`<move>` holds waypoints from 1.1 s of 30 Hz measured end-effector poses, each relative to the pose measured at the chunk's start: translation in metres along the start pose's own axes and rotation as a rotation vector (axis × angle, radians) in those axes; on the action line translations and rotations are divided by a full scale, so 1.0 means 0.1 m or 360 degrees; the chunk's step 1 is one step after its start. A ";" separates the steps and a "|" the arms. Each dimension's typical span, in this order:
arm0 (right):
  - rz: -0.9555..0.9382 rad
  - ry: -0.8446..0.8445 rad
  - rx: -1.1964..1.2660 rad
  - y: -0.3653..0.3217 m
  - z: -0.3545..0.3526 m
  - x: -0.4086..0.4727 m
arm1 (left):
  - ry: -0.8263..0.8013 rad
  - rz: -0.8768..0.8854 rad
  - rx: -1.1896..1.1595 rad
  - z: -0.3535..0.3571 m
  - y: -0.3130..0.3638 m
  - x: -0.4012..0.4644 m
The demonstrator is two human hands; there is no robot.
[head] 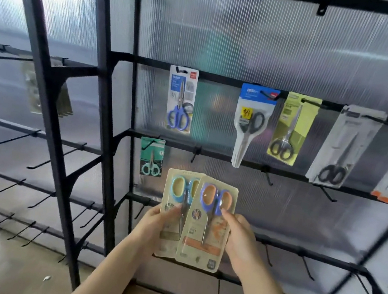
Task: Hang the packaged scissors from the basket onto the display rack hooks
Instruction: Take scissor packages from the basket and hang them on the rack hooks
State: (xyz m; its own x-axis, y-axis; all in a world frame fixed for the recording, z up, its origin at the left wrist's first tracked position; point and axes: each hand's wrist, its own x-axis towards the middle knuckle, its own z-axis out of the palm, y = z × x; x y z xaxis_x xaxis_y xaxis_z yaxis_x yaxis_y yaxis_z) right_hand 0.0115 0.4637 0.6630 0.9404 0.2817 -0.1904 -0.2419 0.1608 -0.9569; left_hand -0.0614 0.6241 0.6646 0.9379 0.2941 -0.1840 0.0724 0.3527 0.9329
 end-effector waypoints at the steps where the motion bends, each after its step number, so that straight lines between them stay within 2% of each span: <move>1: -0.0005 -0.0012 -0.0009 -0.01 0.01 0.02 | 0.0000 0.0015 0.0000 0.00 0.00 0.01; 9: -0.0087 -0.0114 -0.0139 -0.07 0.00 0.16 | 0.0061 0.0034 0.0010 0.01 -0.03 0.11; 25: -0.0061 -0.0309 -0.0120 -0.05 0.09 0.24 | -0.0053 0.0039 0.0109 -0.09 -0.05 0.10; 30: -0.0175 -0.0416 -0.0266 -0.11 0.06 0.22 | -0.0089 -0.0038 0.0123 -0.18 -0.07 0.11; 33: -0.0279 -0.0486 -0.0463 -0.14 0.02 0.19 | -0.0047 0.0066 0.0023 -0.24 -0.01 0.15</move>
State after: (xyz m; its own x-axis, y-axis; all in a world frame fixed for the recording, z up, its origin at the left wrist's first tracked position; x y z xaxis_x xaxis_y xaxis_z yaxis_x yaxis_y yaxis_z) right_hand 0.0318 0.4685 0.6728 0.8370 0.5471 0.0117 0.0328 -0.0288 -0.9990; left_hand -0.0554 0.6499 0.6535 0.9498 0.2817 -0.1361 0.0380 0.3277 0.9440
